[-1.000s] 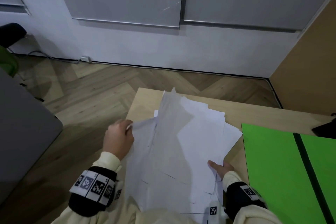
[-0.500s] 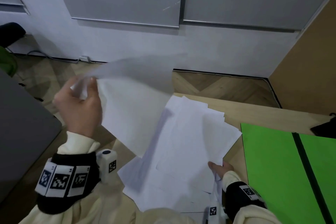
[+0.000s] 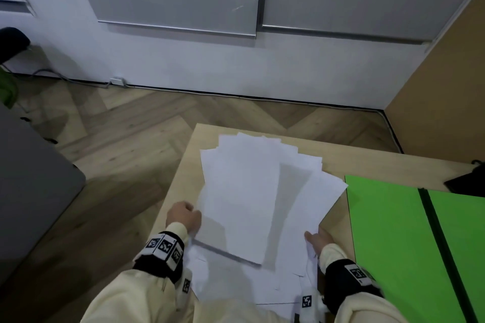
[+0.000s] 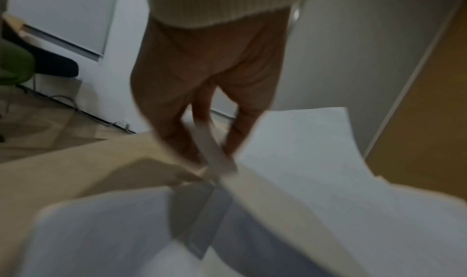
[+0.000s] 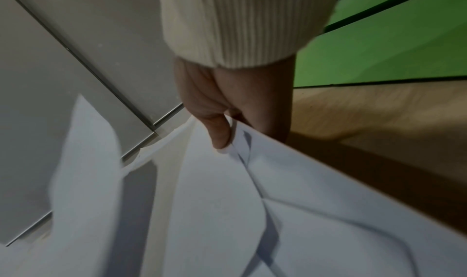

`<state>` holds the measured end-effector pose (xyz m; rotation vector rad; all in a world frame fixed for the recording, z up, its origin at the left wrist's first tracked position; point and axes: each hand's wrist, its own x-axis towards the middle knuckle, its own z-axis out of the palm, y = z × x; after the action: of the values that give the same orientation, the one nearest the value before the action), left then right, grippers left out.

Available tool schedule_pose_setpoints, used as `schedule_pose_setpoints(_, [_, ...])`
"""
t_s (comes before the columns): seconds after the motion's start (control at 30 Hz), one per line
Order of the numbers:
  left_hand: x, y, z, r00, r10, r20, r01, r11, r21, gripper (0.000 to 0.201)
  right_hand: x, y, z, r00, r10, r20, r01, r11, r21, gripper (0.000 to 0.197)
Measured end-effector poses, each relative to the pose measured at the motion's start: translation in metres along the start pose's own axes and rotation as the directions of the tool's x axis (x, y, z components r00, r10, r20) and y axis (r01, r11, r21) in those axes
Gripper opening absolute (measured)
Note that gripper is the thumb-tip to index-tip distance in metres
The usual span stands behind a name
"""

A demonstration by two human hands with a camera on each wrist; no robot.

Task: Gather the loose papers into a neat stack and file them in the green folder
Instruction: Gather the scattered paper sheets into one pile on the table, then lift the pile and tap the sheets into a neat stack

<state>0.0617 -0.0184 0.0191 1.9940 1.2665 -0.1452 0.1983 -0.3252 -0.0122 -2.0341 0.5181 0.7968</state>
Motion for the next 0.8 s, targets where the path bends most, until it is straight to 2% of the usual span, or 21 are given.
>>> schedule_pose_setpoints(0.03, [0.002, -0.006, 0.005, 0.997, -0.029, 0.065, 0.020, 0.991, 0.130, 0.029, 0.001, 0.000, 0.000, 1.000, 0.001, 0.002, -0.001, 1.000, -0.028, 0.052])
schedule_pose_setpoints(0.1, [0.003, -0.011, 0.010, 0.994, -0.046, 0.095, 0.019, 0.962, 0.271, 0.037, 0.002, -0.002, -0.001, 1.000, 0.009, 0.012, -0.009, 0.998, -0.055, 0.041])
schedule_pose_setpoints(0.17, [0.002, -0.009, 0.015, 0.997, 0.014, 0.076, -0.032, 0.970, 0.240, 0.052, 0.005, -0.005, 0.002, 0.998, 0.034, 0.044, -0.029, 0.995, -0.100, 0.023])
schedule_pose_setpoints(0.23, [0.002, -0.002, 0.019, 0.993, 0.057, 0.102, -0.071, 0.989, 0.134, 0.075, 0.000, -0.013, 0.006, 0.996, 0.078, 0.046, -0.071, 0.987, -0.143, 0.030])
schedule_pose_setpoints(0.27, [0.004, 0.002, 0.023, 0.989, 0.068, 0.133, -0.083, 0.990, 0.110, 0.081, 0.000, -0.016, 0.009, 0.995, 0.090, 0.044, -0.084, 0.988, -0.132, 0.037])
schedule_pose_setpoints(0.4, [0.002, 0.016, 0.038, 0.961, 0.114, 0.253, -0.178, 0.953, 0.246, 0.070, -0.009, -0.028, 0.021, 0.993, 0.058, 0.101, -0.061, 0.998, 0.030, 0.044])
schedule_pose_setpoints(0.47, [-0.002, 0.017, 0.047, 0.936, 0.139, 0.323, -0.225, 0.942, 0.247, 0.064, -0.011, -0.028, 0.028, 0.996, 0.027, 0.089, -0.038, 0.992, 0.122, 0.055])
schedule_pose_setpoints(0.57, [-0.004, 0.012, 0.055, 0.908, 0.167, 0.384, -0.243, 0.957, 0.159, 0.062, -0.023, -0.027, 0.027, 0.996, -0.027, 0.080, 0.024, 0.999, 0.037, 0.058])
schedule_pose_setpoints(0.63, [0.000, 0.007, 0.053, 0.911, 0.146, 0.385, -0.162, 0.987, 0.010, 0.067, -0.031, -0.025, 0.020, 0.997, -0.051, 0.058, 0.050, 0.999, 0.019, 0.055])
schedule_pose_setpoints(0.73, [0.008, 0.001, 0.045, 0.953, 0.088, 0.289, -0.037, 0.983, -0.177, 0.071, -0.020, -0.014, 0.012, 0.993, -0.077, 0.085, 0.072, 0.995, 0.065, 0.055])
schedule_pose_setpoints(0.8, [0.012, 0.000, 0.036, 0.982, 0.037, 0.184, 0.011, 0.967, -0.253, 0.087, -0.014, -0.006, 0.007, 0.988, -0.096, 0.124, 0.080, 0.989, 0.126, 0.069])
